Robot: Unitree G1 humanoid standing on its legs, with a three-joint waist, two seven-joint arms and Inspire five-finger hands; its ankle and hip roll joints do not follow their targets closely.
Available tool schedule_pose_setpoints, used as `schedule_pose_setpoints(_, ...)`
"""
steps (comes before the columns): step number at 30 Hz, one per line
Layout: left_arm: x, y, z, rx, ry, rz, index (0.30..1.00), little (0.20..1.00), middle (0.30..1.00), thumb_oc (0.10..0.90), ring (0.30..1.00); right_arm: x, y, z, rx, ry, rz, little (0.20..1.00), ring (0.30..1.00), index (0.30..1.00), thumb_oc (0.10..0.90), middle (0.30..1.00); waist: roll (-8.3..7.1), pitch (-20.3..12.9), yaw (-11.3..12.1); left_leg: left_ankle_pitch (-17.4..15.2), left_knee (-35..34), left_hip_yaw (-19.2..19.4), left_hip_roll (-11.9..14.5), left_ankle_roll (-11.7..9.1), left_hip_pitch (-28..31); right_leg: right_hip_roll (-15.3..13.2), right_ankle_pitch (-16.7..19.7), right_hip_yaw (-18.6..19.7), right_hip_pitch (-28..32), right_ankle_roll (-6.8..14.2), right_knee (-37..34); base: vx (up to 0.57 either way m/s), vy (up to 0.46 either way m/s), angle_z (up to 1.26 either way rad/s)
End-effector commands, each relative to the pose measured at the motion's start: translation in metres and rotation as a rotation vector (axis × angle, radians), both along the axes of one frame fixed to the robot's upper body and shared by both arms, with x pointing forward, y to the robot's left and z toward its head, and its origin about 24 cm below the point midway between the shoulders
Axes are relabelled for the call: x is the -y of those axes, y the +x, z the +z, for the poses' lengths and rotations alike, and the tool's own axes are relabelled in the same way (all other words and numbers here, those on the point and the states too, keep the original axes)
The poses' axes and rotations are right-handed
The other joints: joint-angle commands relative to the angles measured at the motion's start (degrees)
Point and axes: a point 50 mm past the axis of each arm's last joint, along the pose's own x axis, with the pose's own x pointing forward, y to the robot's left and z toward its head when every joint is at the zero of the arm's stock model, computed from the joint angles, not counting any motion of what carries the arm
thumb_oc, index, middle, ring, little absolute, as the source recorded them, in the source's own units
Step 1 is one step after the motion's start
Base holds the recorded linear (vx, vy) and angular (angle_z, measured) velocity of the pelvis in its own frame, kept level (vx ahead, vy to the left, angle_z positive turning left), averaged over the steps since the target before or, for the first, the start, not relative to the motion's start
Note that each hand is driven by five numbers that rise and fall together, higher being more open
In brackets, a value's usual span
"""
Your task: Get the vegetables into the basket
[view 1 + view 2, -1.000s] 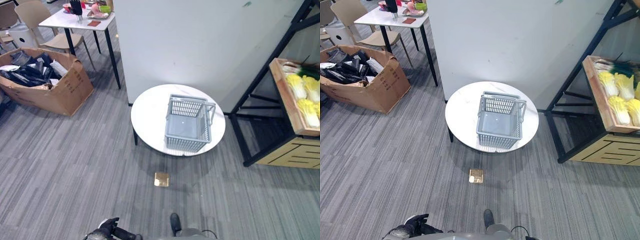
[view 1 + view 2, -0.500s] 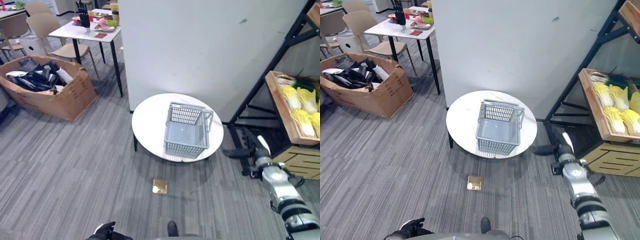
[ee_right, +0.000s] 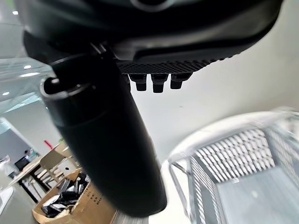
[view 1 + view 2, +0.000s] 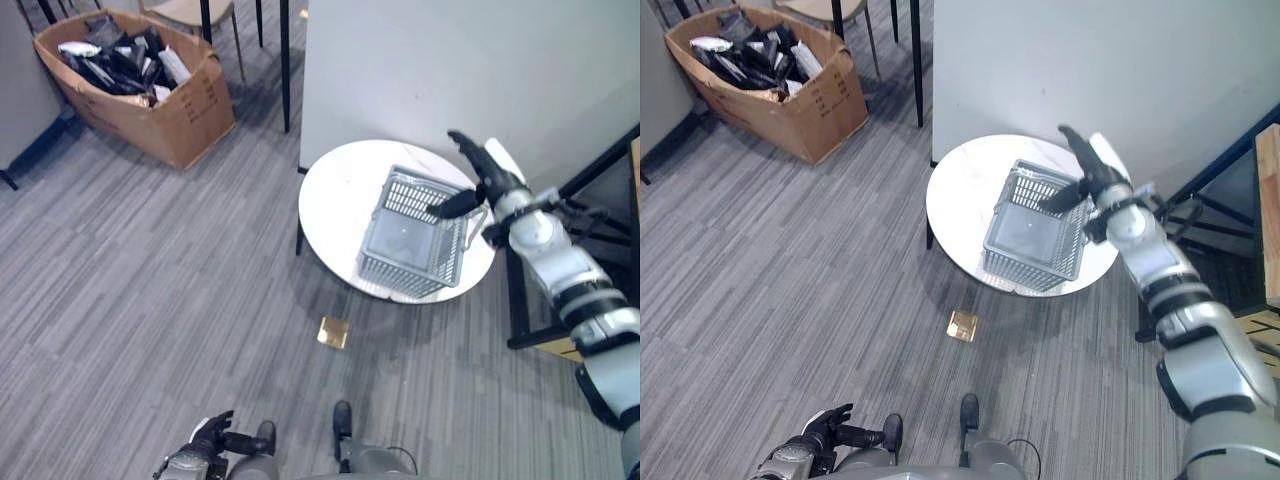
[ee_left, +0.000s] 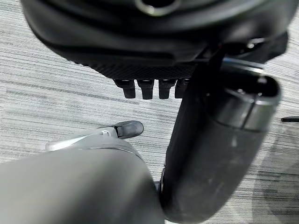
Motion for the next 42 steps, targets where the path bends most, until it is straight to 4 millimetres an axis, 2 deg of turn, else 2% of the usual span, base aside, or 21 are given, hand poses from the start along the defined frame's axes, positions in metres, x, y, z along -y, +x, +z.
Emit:
schedule_pose_setpoints(1, -0.01, -0.027, -0.006, -0.105, 0.048, -0.004, 1.0, 1.0, 1.0, 0.9, 1.0, 0.016, -0.006, 0.091, 0.268, -0.056, -0.074, 1.0, 1.0, 1.0, 0.9, 1.0, -0.22, 0.32, 1.15, -0.63, 0.05, -0.91, 1.07, -0.69, -1.31, -0.69, -3.43, 1.57, 3.57, 3.66, 0.06, -0.08, -0.034, 0.22)
schedule_pose_setpoints(2, -0.01, -0.025, -0.006, -0.098, 0.048, -0.011, 1.0, 1.0, 1.0, 0.9, 1.0, 0.016, -0.005, 0.103, 0.269, -0.106, -0.093, 1.0, 1.0, 1.0, 0.9, 1.0, -0.07, 0.74, 1.18, -0.4, 0.05, -1.07, 1.14, -0.8, -1.97, -0.64, -3.33, 1.56, 2.9, 3.6, 0.08, -0.09, -0.049, 0.14)
schedule_pose_setpoints(4, -0.009, -0.018, -0.004, -0.074, 0.054, -0.051, 1.0, 1.0, 1.0, 0.9, 1.0, 0.024, -0.003, 0.113, 0.259, -0.112, -0.153, 1.0, 1.0, 1.0, 0.9, 1.0, -0.07, 1.59, 1.63, 0.08, 0.05, -1.41, 1.13, -0.95, -3.25, -0.44, -3.05, 1.61, 1.89, 3.52, 0.02, -0.01, -0.062, 0.11)
schedule_pose_setpoints(5, -0.01, -0.01, -0.001, -0.035, 0.049, -0.032, 1.0, 1.0, 1.0, 0.9, 1.0, 0.04, -0.003, 0.113, 0.205, -0.144, -0.248, 1.0, 1.0, 1.0, 0.9, 1.0, 0.22, 2.75, 2.38, 0.57, 0.05, -2.24, 1.21, -1.19, -4.35, -0.21, -3.21, 1.34, 0.99, 3.4, 0.01, 0.01, -0.101, 0.12)
schedule_pose_setpoints(6, -0.011, -0.007, 0.001, -0.02, 0.045, -0.022, 1.0, 1.0, 1.0, 0.9, 1.0, 0.044, -0.004, 0.113, 0.17, -0.203, -0.277, 1.0, 1.0, 1.0, 0.9, 1.0, 0.45, 3.21, 2.6, 0.9, 0.05, -2.84, 1.29, -1.36, -5.05, -0.14, -3.28, 1.05, 0.44, 3.3, 0.01, 0.01, -0.108, 0.05)
schedule_pose_setpoints(11, -0.007, -0.001, 0.002, -0.004, 0.04, -0.035, 1.0, 1.0, 1.0, 0.9, 1.0, 0.054, -0.005, 0.107, 0.137, -0.199, -0.328, 1.0, 1.0, 1.0, 0.9, 1.0, 0.78, 3.7, 2.69, 1.23, 0.05, -3.73, 1.34, -1.73, -6.06, 0.05, -3.33, 0.46, -0.43, 3.28, 0.01, 0.01, -0.039, 0.15)
schedule_pose_setpoints(20, -0.003, 0.012, 0.006, 0.048, 0.035, -0.047, 1.0, 1.0, 1.0, 0.9, 1.0, 0.051, 0.0, 0.095, 0.065, -0.323, -0.365, 1.0, 1.0, 1.0, 0.9, 1.0, 0.93, 5.03, 3.33, 1.16, 0.05, -3.2, 1.62, -2.04, -6.42, 0.56, -3.13, 0.35, -1.43, 3.24, 0.01, -0.02, -0.014, -0.02)
schedule_pose_setpoints(21, -0.002, 0.017, 0.009, 0.076, 0.026, -0.042, 1.0, 1.0, 1.0, 0.9, 1.0, 0.05, 0.0, 0.097, 0.056, -0.352, -0.373, 1.0, 1.0, 1.0, 0.9, 1.0, 1.18, 5.44, 3.86, 1.41, 0.05, -2.76, 1.74, -2.25, -7.38, 0.54, -2.78, 0.02, -2.61, 3.44, 0.01, -0.04, -0.01, -0.11)
schedule_pose_setpoints(29, 0.005, 0.021, 0.01, 0.113, -0.009, -0.041, 1.0, 1.0, 1.0, 0.9, 1.0, 0.053, -0.002, 0.106, 0.038, -0.524, -0.398, 1.0, 1.0, 1.0, 0.9, 1.0, 2.1, 6.4, 4.35, 2.48, 0.05, -2.52, 1.64, -3.15, -10.54, 0.31, -2.07, -1.3, -5.42, 3.69, 0.01, -0.02, -0.004, -0.05)
schedule_pose_setpoints(40, 0.01, 0.017, 0.008, 0.112, -0.025, -0.024, 1.0, 1.0, 1.0, 0.9, 1.0, 0.06, -0.008, 0.115, 0.078, -0.551, -0.434, 1.0, 1.0, 1.0, 0.9, 1.0, 2.72, 7.92, 5.07, 3.25, 0.05, -2.26, 1.68, -3.93, -12.93, 0.2, -1.35, -2.23, -7.69, 4.04, 0.01, -0.01, -0.004, 0.0)
schedule_pose_setpoints(41, 0.01, 0.017, 0.008, 0.11, -0.024, -0.02, 1.0, 1.0, 1.0, 0.9, 1.0, 0.059, -0.007, 0.114, 0.079, -0.547, -0.429, 0.72, 0.72, 0.72, 0.7, 0.72, 2.66, 8.02, 5.07, 3.23, 0.05, -2.13, 1.75, -3.99, -12.95, 0.22, -1.31, -2.34, -7.78, 4.04, 0.01, 0.0, 0.0, 0.0)
schedule_pose_setpoints(42, 0.01, 0.017, 0.008, 0.108, -0.025, -0.018, 1.0, 1.0, 1.0, 0.9, 1.0, 0.058, -0.007, 0.112, 0.074, -0.549, -0.425, 0.506, 0.506, 0.506, 0.547, 0.506, 2.58, 8.08, 5.07, 3.26, 0.05, -2.02, 1.82, -4.05, -12.87, 0.3, -1.29, -2.24, -7.7, 4.0, 0.01, 0.0, 0.0, 0.0)
